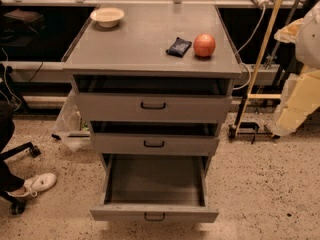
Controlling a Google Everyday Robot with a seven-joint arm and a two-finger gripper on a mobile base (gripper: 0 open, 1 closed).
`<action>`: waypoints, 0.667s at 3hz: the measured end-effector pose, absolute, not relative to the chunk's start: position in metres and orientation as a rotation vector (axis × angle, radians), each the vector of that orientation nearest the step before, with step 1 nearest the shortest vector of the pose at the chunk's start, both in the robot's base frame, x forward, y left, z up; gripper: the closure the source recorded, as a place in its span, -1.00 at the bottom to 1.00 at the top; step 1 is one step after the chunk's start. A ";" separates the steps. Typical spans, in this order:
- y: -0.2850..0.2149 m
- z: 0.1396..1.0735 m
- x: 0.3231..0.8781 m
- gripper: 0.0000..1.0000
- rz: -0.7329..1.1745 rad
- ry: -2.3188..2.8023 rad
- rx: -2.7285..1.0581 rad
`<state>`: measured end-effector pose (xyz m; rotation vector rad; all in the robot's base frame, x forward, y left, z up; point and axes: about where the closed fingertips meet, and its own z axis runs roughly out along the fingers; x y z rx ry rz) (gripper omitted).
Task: Close bottom drawer
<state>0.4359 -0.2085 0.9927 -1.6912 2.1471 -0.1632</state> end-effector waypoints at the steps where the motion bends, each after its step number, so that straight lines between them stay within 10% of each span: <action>1: -0.186 0.958 0.425 -1.00 -0.094 2.057 -1.735; 2: -0.142 0.887 0.416 -1.00 0.039 1.979 -1.772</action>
Offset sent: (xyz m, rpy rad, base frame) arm -0.0605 0.1254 -0.4434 0.2191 0.3207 0.1947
